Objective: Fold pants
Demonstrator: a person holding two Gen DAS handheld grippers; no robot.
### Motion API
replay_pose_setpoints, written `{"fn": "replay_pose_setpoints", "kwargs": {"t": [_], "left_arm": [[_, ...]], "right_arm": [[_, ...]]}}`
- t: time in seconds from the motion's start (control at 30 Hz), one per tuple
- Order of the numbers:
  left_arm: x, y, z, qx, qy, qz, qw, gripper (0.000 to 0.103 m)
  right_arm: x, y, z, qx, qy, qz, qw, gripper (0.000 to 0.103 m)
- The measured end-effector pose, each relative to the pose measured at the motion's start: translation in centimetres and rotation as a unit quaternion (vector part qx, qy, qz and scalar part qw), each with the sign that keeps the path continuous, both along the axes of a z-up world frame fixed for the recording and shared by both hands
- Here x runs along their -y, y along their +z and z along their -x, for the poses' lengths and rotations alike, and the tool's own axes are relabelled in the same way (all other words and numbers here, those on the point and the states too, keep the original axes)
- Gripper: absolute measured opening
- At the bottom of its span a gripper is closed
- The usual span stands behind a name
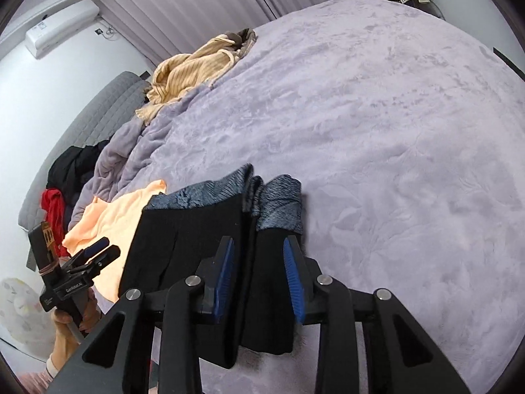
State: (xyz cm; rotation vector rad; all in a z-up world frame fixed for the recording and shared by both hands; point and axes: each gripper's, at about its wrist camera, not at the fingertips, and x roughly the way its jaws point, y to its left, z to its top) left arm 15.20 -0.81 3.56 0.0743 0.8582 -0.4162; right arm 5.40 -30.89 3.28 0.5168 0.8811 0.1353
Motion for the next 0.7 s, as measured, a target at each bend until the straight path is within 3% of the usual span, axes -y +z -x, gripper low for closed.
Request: {"fn": "replay_pose_setpoints", "kwargs": {"t": [0.13,0.23,0.3,0.33,0.43,0.47,0.5,0.53,0.7], "left_arm": [[1.5,-2.7,-1.7,-0.042,0.003,-0.001,0.9991,0.102],[2.5,-6.4,-0.9,-0.073,0.003,-0.036,0.9967,0.103],[2.1,-6.8,0.2,-0.059,0.015,-0.017,0.998,0.103],[2.0,-6.8,0.3,-0.062,0.015,-0.016,0.9978,0.103],[1.6,-6.1,0.6,-0.073,0.021,-0.006,0.9971,0.103],[1.5,-6.2,0.6,-0.075,0.023,-0.003,0.9969,0.103],[1.5,-6.1,0.6,-0.074,0.024,-0.001,0.997,0.103],[1.5,-6.1,0.6,-0.071,0.025,-0.002,0.9971,0.103],[1.6,-6.0,1.0,-0.061,0.032,-0.002,0.9977,0.103]], "right_arm": [[-3.1,0.2,-1.1,0.004,0.028,0.019,0.999,0.035],[-6.2,-1.6,-2.1,-0.034,0.043,0.116,0.992,0.035],[-7.6,-3.3,-2.8,-0.044,0.054,0.187,0.98,0.035],[-7.5,-3.6,-2.9,-0.041,0.052,0.192,0.979,0.035],[-5.7,-2.9,-2.1,-0.032,0.034,0.122,0.991,0.038],[-5.1,-2.7,-1.6,-0.03,0.03,0.101,0.994,0.048],[-4.7,-2.6,-1.0,-0.029,0.023,0.086,0.996,0.064],[-4.3,-2.5,0.1,-0.025,0.013,0.07,0.997,0.069],[-2.3,-3.2,6.2,-0.02,-0.005,-0.029,0.999,0.071]]}}
